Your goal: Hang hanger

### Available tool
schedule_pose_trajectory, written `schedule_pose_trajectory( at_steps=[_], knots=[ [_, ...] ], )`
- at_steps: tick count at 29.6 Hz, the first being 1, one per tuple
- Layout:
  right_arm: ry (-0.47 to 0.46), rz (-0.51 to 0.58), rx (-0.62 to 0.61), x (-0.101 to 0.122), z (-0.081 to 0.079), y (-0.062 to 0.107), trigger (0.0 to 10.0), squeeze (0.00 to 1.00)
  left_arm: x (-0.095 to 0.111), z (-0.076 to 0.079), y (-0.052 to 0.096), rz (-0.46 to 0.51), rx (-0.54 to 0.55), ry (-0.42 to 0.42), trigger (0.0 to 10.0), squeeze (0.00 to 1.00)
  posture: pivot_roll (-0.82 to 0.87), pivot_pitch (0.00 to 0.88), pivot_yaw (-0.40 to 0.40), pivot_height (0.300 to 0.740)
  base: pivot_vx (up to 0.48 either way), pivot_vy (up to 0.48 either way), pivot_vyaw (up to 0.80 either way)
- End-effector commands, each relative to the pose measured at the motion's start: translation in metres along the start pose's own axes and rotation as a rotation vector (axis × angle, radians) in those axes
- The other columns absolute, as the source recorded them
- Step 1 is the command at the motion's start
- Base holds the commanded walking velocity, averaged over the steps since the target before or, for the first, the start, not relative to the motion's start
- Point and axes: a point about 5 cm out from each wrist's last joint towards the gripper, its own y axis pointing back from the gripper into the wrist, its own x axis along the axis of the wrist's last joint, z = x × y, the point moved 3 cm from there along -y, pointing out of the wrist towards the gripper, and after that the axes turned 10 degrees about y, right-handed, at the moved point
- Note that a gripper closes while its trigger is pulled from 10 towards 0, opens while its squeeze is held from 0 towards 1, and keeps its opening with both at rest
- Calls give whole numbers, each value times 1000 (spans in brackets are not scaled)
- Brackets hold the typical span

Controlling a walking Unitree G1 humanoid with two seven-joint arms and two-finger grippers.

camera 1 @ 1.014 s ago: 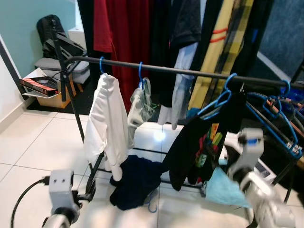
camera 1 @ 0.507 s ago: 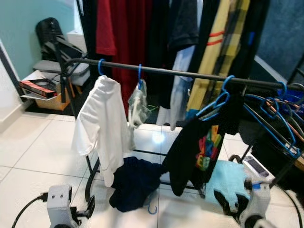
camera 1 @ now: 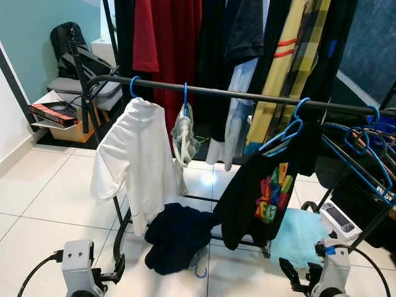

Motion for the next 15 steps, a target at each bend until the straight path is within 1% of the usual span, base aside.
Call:
schedule_pose_trajectory(
  at_steps=[1,15],
  knots=[
    [9,2,2,-3,1,-1,10000,0,-1,0,2,1,0,5,10000,0,-7,0,-51,740,0,0,0],
    [17,-9,17,-9,3,-4,10000,0,0,3,3,12,-7,9,10000,0,-6,0,-54,740,0,0,0]
  ],
)
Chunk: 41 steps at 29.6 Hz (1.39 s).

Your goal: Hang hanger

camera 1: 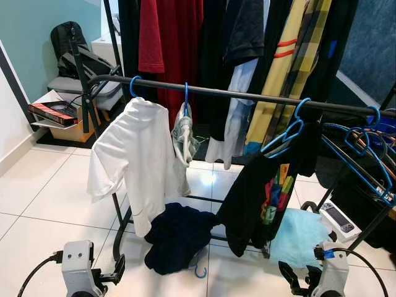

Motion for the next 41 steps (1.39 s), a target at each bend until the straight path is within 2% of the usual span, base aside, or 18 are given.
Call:
schedule_pose_trajectory(
  at_steps=[1,23,41],
  knots=[
    [16,-7,-1,-3,2,-1,10000,0,0,1,1,6,-2,9,10000,0,-3,0,-53,740,0,0,0],
    [-4,26,-23,-1,3,-10,10000,0,3,-6,-9,-4,-13,-1,10000,0,-10,0,-13,740,0,0,0],
    [-5,8,-26,-7,2,-4,10000,0,-4,-6,0,-16,-18,8,10000,0,15,0,-39,740,0,0,0]
  ],
)
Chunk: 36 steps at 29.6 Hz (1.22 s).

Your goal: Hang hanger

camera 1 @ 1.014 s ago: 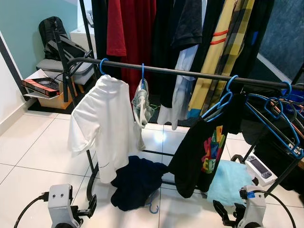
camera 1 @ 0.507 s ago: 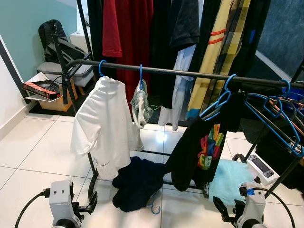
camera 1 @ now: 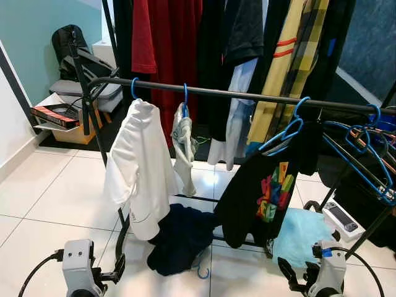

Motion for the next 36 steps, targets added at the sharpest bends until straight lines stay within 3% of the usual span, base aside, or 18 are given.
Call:
schedule_pose_trajectory(
  at_steps=[1,9,13,22,23,25,26,27,30,33,35,36],
  knots=[
    [-6,-16,-2,-3,-1,1,10000,0,1,1,2,6,-8,3,10000,0,15,0,-39,740,0,0,0],
    [-1,-19,3,-3,0,2,10000,0,1,2,4,10,-10,4,10000,0,0,0,-40,740,0,0,-755],
    [9,-3,-2,4,5,0,10000,0,3,10,0,32,-23,-1,10000,0,-38,0,-45,740,0,0,0],
    [36,76,-20,25,7,-7,10000,0,10,9,-8,40,-30,-26,10000,0,-46,0,-21,740,0,0,0],
    [52,137,-26,47,8,-11,10000,0,17,9,-10,53,-43,-34,10000,0,-50,0,-17,740,259,0,0],
    [52,137,-26,47,8,-11,10000,0,17,9,-10,53,-43,-34,10000,0,-50,0,-17,740,259,0,0],
    [63,204,-31,71,10,-14,10000,0,24,9,-12,72,-54,-40,10000,0,-53,0,-15,740,266,0,0],
    [63,204,-31,71,10,-14,10000,0,24,9,-12,72,-54,-40,10000,0,-53,0,-15,740,266,0,0],
    [102,462,-25,168,10,-11,10000,0,44,9,-19,129,-60,-57,10000,0,-60,0,-11,740,0,0,0],
    [107,515,-14,188,8,-8,10000,0,46,9,-21,136,-59,-59,10000,0,-60,0,-10,740,220,0,0],
    [114,628,102,227,-13,2,10000,0,47,9,-22,140,-56,-61,10000,0,-66,0,-8,740,0,0,0],
    [114,628,102,227,-13,2,10000,0,47,9,-22,140,-56,-61,10000,0,-66,0,-8,740,0,0,0]
  ],
)
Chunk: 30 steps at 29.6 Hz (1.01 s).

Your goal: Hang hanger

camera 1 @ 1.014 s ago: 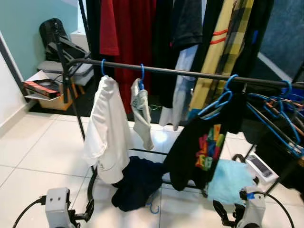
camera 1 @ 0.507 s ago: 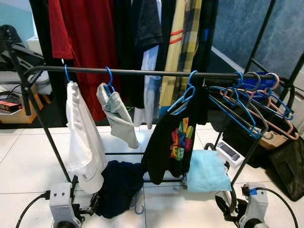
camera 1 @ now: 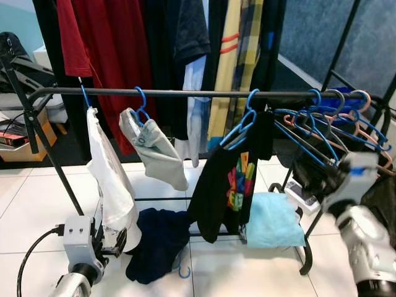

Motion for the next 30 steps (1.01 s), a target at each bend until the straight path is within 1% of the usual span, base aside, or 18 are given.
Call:
schedule_pose_trajectory(
  at_steps=[1,2,3,4,5,6,7,11,12,15,16,18,19,20,22,24,25,30],
  knots=[
    [-30,25,145,13,-27,-7,10000,0,1,-6,0,-1,18,-13,10000,0,-66,0,-9,740,0,0,0],
    [-30,25,145,13,-27,-7,10000,0,1,-6,0,-1,18,-13,10000,0,-66,0,-9,740,0,0,0],
    [-45,54,259,26,-50,-10,10000,0,1,-6,-1,0,18,-15,10000,0,-63,0,-11,740,0,0,0],
    [-45,54,259,26,-50,-10,10000,0,1,-6,-1,0,18,-15,10000,0,-63,0,-11,740,0,0,0],
    [-66,69,350,35,-71,-12,10000,0,2,-5,-1,2,16,-16,10000,0,-63,0,-11,740,0,0,0],
    [-79,75,399,39,-83,-12,10000,0,2,-5,-1,3,15,-17,10000,0,-63,0,-11,740,0,0,0],
    [-99,81,421,45,-91,-13,10000,0,3,-4,-1,5,13,-17,10000,0,-56,0,-13,740,0,0,0],
    [-129,86,439,53,-98,-14,10000,0,3,-4,0,6,11,-18,10000,0,-56,0,-13,740,79,0,0],
    [-133,78,454,53,-102,-14,10000,0,3,-4,0,6,13,-22,10000,0,-54,0,-14,740,0,0,0],
    [-135,71,464,52,-104,-14,10000,0,3,-5,1,5,14,-25,10000,0,-54,0,-14,740,0,0,0],
    [-128,48,462,51,-105,-14,10000,0,2,-6,1,3,15,-27,10000,0,-56,0,-15,740,0,0,0],
    [-98,-6,421,46,-103,-17,10000,0,0,-6,1,-1,15,-28,10000,0,-59,0,-14,740,311,0,0],
    [-98,-6,421,46,-103,-17,10000,0,0,-6,1,-1,15,-28,10000,0,-59,0,-14,740,311,0,0],
    [-90,-34,385,43,-100,-20,10000,0,-1,-5,1,-4,10,-24,10000,0,-63,0,-14,740,371,0,0],
    [-80,-57,359,40,-98,-21,10000,0,-3,-4,1,-7,6,-21,10000,0,-60,0,-16,740,375,0,0],
    [-80,-57,359,40,-98,-21,10000,0,-3,-4,1,-7,6,-21,10000,0,-60,0,-16,740,379,0,0],
    [-64,-110,303,32,-92,-23,10000,0,-4,-3,2,-8,0,-18,10000,0,-58,0,-18,740,394,0,-750],
    [-60,-126,289,31,-91,-24,10000,0,-4,-3,2,-8,0,-19,10000,0,-58,0,-18,740,394,0,-750]
  ],
)
